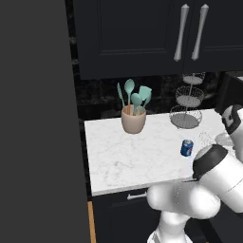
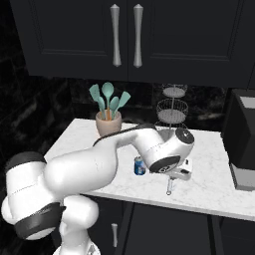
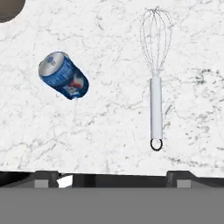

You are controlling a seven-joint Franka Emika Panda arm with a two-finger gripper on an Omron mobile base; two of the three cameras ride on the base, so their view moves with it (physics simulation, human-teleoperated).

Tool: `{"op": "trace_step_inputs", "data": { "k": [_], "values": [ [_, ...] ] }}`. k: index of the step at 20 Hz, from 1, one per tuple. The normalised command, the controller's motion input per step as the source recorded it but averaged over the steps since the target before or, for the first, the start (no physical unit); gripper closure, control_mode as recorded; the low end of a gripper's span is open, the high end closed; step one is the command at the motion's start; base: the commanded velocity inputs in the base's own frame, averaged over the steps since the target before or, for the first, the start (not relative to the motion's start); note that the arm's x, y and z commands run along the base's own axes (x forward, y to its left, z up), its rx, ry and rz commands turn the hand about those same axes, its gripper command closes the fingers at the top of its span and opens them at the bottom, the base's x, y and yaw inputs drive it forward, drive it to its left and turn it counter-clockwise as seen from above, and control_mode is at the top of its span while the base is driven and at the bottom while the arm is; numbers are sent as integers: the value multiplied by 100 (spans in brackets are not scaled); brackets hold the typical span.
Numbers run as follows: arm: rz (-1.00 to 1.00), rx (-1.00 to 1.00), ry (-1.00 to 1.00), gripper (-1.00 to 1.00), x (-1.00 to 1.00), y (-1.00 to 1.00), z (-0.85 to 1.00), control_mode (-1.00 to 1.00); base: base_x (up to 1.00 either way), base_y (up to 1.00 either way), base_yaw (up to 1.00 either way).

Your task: Pick the whisk from the drawer and place it on the counter.

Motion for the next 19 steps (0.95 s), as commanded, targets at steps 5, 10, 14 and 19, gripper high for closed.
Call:
{"op": "trace_step_inputs", "data": {
  "k": [5,10,14,19],
  "values": [
    [-5,-17,-7,-100,-82,100,37,-100,0,0,0],
    [-1,-14,-5,-100,-51,100,56,-100,0,0,0],
    [0,-6,-12,-100,-4,100,80,-100,0,0,0],
    [-1,0,-13,-100,0,100,89,-100,0,0,0]
  ]
}}
